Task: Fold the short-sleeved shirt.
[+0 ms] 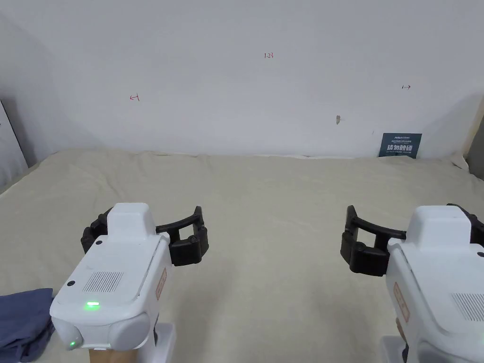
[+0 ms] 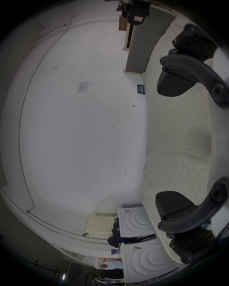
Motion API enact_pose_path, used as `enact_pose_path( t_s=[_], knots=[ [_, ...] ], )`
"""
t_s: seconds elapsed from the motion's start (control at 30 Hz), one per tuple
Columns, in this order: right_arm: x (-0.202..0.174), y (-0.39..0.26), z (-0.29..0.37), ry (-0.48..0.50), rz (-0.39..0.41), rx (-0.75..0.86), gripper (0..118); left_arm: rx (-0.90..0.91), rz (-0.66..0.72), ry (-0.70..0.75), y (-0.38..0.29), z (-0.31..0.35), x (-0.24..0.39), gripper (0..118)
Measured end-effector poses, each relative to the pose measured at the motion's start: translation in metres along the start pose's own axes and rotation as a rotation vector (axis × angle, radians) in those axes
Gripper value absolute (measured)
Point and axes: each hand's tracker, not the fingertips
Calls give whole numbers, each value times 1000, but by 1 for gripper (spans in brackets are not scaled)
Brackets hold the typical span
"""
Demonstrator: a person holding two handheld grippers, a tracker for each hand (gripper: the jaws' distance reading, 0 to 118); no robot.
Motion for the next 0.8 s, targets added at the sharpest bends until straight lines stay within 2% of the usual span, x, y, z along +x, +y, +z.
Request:
enact_pose_path(
  t_s=[0.63, 0.7, 0.8],
  knots=[
    [0, -1, -3, 9, -23, -35, 118, -3, 3, 0, 2, 1, -2, 118],
    [-2, 0, -6, -3, -44, -68, 118, -5, 4, 0, 2, 1, -2, 118],
    [-2, 2, -7, -21, -144, -177, 118, -10, 10, -2, 1, 1, -4, 118]
  ],
)
